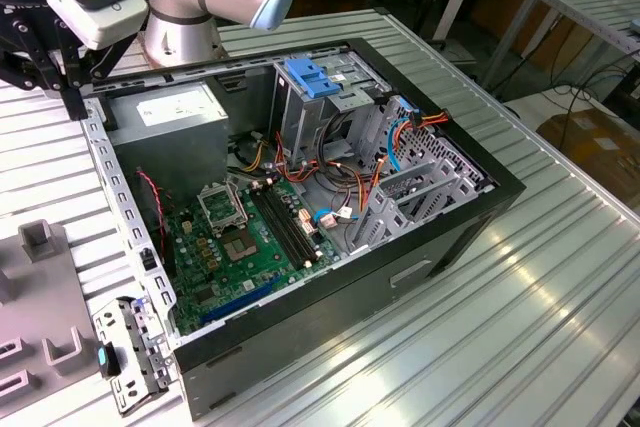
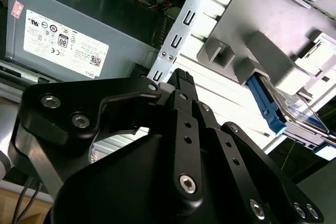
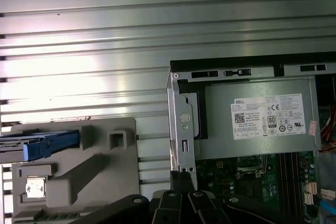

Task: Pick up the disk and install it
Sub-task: 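Reach for the disk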

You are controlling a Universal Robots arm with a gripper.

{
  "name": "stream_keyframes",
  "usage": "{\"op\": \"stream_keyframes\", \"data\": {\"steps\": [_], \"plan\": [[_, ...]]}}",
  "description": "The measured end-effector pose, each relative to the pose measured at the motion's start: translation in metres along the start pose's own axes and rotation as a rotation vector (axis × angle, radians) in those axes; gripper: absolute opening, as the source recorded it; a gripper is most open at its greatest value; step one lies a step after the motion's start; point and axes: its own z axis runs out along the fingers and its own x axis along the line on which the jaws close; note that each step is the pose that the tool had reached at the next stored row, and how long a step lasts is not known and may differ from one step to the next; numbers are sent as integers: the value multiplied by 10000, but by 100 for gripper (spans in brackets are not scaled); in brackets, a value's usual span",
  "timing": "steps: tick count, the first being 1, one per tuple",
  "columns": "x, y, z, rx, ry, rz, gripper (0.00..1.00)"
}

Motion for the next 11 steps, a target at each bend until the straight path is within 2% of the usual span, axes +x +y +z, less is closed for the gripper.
{"op": "stream_keyframes", "data": {"steps": [11], "plan": [[95,-7,-1,0,0,0,11]]}}
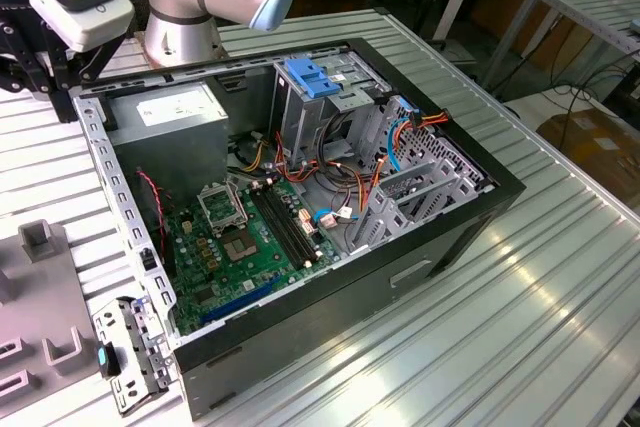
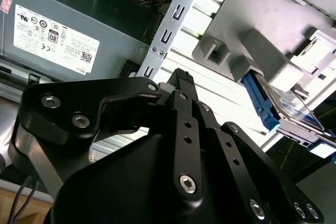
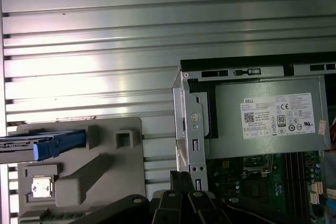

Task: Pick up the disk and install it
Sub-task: 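Reach for the disk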

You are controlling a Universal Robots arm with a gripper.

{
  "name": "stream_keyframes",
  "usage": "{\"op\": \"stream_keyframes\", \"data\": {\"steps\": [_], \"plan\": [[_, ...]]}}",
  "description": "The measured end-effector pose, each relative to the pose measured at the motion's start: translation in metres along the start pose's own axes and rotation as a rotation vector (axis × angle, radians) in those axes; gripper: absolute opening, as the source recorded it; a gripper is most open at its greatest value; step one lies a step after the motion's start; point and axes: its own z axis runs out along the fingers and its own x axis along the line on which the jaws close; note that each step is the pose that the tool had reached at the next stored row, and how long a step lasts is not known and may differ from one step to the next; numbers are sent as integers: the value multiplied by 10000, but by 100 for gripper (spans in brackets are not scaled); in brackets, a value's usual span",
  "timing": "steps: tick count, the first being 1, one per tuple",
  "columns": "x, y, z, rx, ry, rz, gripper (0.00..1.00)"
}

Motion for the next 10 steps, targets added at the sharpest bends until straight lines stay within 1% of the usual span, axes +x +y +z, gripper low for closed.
{"op": "stream_keyframes", "data": {"steps": [3,7,10], "plan": [[33,-3,0,0,0,-1,11],[108,-8,1,0,-1,0,11],[144,-11,1,0,0,0,11]]}}
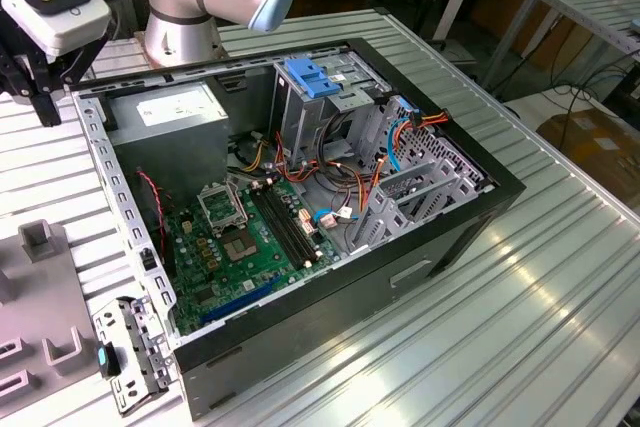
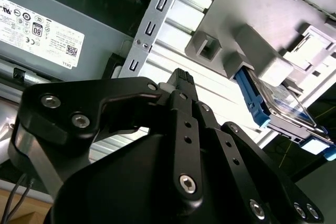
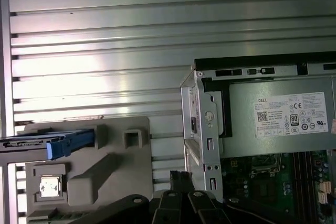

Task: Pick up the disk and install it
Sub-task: 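Reach for the disk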

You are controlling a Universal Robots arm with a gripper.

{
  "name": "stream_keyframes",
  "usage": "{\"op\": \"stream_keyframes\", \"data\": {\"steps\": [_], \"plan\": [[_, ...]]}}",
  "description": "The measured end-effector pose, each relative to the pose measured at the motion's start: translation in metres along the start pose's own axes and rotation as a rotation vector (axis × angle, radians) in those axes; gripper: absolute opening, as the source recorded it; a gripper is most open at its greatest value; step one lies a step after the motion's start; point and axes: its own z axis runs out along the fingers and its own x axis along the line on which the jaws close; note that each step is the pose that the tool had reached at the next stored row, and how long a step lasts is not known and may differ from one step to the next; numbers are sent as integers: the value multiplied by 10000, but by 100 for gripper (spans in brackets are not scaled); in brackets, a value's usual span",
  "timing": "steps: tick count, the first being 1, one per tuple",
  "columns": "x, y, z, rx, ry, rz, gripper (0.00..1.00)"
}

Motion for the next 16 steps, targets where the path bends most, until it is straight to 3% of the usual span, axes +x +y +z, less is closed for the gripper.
{"op": "stream_keyframes", "data": {"steps": [16], "plan": [[145,-11,1,-1,0,0,11]]}}
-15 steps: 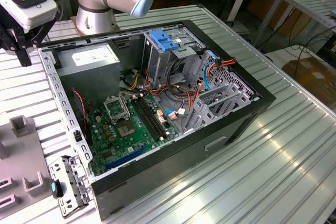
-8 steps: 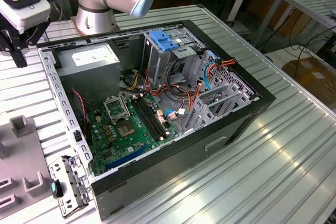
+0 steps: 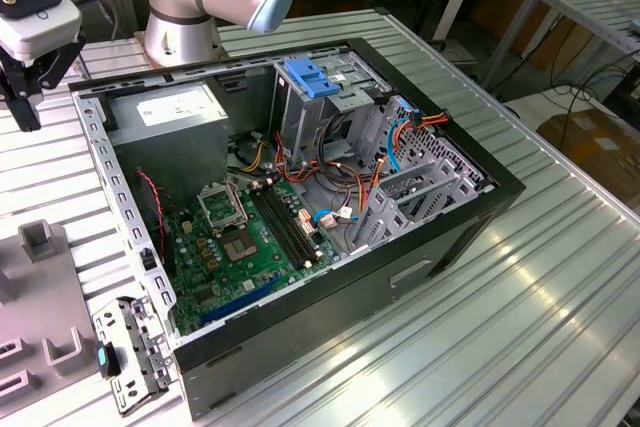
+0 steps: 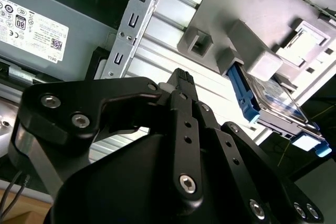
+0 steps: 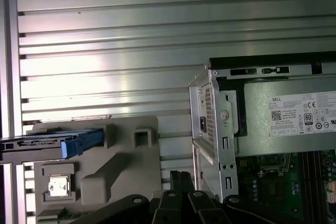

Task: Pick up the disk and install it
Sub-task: 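Reach for the disk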

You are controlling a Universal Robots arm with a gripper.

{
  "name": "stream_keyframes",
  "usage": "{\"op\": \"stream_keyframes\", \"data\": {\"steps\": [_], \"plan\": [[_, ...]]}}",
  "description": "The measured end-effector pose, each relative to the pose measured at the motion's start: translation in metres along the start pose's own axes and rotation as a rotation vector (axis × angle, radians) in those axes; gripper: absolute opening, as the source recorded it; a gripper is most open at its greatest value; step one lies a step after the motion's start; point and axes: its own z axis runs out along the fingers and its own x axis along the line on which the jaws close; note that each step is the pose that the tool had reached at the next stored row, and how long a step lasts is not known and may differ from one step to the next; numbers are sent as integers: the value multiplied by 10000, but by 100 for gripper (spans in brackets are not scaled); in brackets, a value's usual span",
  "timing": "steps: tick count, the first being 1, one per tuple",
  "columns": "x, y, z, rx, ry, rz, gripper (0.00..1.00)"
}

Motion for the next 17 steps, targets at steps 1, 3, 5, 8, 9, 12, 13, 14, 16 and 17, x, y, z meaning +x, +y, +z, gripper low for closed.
{"op": "stream_keyframes", "data": {"steps": [1,3,5,8,9,12,13,14,16,17], "plan": [[15,-1,0,0,0,-1,11],[55,-4,0,0,1,-1,11],[76,-6,-1,1,1,0,11],[108,-8,0,0,0,0,11],[122,-9,0,0,1,0,11],[150,-12,0,0,0,0,11],[164,-13,0,1,1,0,11],[178,-14,-1,1,1,0,11],[201,-15,0,0,0,0,11],[209,-16,0,1,0,0,11]]}}
